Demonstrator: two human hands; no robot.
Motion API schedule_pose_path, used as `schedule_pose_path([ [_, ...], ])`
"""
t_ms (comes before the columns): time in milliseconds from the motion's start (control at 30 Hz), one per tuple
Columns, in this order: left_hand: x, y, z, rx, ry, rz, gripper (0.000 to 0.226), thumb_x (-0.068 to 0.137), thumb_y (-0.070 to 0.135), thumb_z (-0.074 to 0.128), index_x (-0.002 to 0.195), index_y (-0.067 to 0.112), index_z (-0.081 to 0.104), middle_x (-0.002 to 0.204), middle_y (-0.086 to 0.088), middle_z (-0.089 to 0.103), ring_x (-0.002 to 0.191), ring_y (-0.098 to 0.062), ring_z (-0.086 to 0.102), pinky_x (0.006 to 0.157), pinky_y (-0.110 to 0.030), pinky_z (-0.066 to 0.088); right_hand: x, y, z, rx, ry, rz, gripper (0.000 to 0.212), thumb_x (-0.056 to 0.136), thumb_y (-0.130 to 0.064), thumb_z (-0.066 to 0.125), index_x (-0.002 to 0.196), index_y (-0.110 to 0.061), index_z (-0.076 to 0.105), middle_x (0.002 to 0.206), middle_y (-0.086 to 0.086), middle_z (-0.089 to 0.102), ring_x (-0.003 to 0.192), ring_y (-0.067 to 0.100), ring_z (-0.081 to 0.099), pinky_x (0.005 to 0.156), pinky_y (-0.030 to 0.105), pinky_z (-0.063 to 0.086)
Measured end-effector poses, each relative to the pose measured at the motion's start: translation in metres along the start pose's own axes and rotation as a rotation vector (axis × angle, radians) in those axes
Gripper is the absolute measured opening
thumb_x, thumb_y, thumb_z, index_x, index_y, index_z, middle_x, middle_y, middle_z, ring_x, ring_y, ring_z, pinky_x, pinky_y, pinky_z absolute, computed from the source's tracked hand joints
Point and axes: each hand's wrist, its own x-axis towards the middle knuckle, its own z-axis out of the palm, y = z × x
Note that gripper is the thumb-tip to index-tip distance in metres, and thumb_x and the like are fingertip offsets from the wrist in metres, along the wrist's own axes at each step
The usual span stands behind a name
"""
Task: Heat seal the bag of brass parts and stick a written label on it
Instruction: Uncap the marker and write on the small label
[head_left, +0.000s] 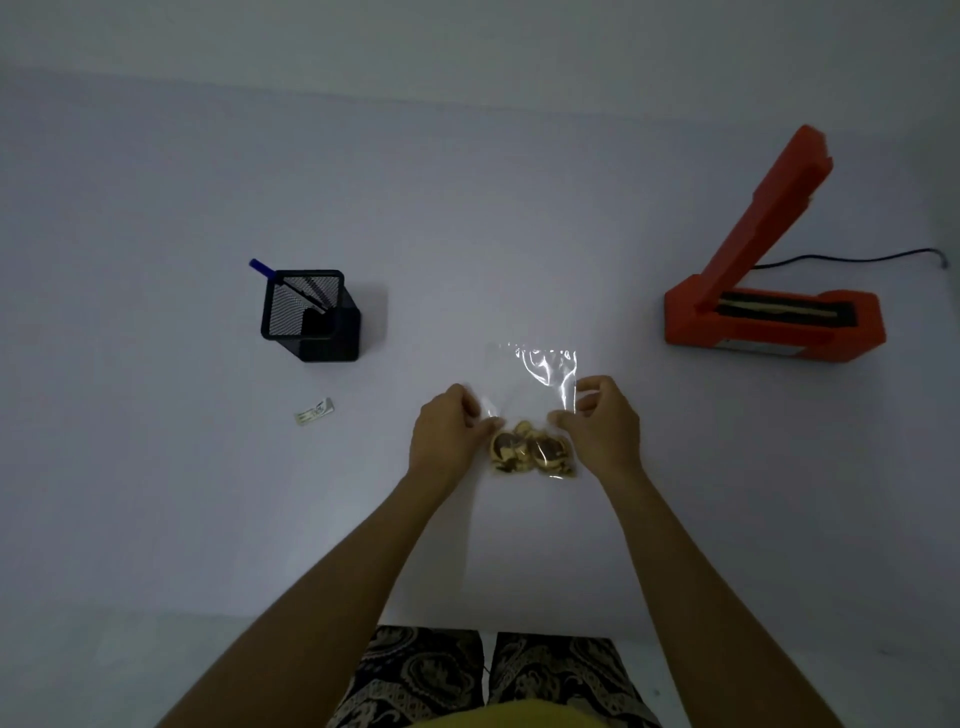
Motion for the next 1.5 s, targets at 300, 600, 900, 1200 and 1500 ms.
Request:
schedule_pose_path([
  [300, -0.016, 0.011, -0.024, -0.091, -0.001, 0.002, 0.028, 0.089, 0.043, 0.059, 0.089, 0.015, 0.061, 0.078, 0.002, 0.065, 0.072, -0.011, 0.060, 0.070, -0.030, 0.053, -0.013, -0.019, -0.002, -0.061, 0.139, -0.050, 0.044, 0.078, -0.031, 0.077, 0.111, -0.015, 0.052, 0.100, 0.003, 0.053, 0.085, 0.018, 0.054, 0.059, 0.022, 0.037],
  [600, -0.013, -0.002, -0.169, -0.130, 0.449, 0.129, 0.014, 0.094, 0.027, 0.056, 0.084, 0.018, 0.061, 0.074, 0.007, 0.064, 0.066, -0.005, 0.059, 0.057, -0.017, 0.046, -0.022, -0.172, 0.054, -0.061, -0.121, -0.576, 0.007, 0.088, -0.023, 0.068, 0.094, -0.021, 0.069, 0.084, -0.002, 0.061, 0.073, 0.010, 0.056, 0.060, 0.012, 0.039],
  [900, 0.026, -0.012, -0.197, -0.115, 0.536, 0.019, 0.010, 0.093, 0.024, 0.055, 0.089, 0.016, 0.058, 0.077, 0.004, 0.063, 0.067, -0.012, 0.060, 0.059, -0.024, 0.050, -0.027, -0.242, 0.144, -0.385, -0.193, -0.717, 0.018, 0.089, -0.017, 0.059, 0.081, -0.009, 0.073, 0.081, 0.006, 0.068, 0.073, 0.022, 0.064, 0.057, 0.031, 0.053],
  [1200, 0.033, -0.027, -0.168, -0.154, 0.549, -0.065, 0.012, 0.096, 0.015, 0.047, 0.089, 0.010, 0.054, 0.081, 0.000, 0.059, 0.069, -0.013, 0.055, 0.055, -0.016, 0.038, -0.025, -0.226, 0.174, -0.704, -0.055, -0.753, 0.024, 0.093, -0.018, 0.048, 0.072, -0.015, 0.060, 0.077, 0.002, 0.061, 0.068, 0.020, 0.047, 0.070, 0.032, 0.030],
  [1500, 0.036, -0.032, -0.172, -0.219, 0.525, -0.044, 0.011, 0.096, 0.013, 0.047, 0.088, 0.011, 0.055, 0.081, -0.003, 0.062, 0.070, -0.015, 0.058, 0.060, -0.025, 0.048, -0.029, -0.229, 0.181, -0.659, 0.002, -0.811, 0.024, 0.091, -0.016, 0.050, 0.068, -0.017, 0.054, 0.067, 0.002, 0.064, 0.064, 0.020, 0.043, 0.068, 0.033, 0.026],
])
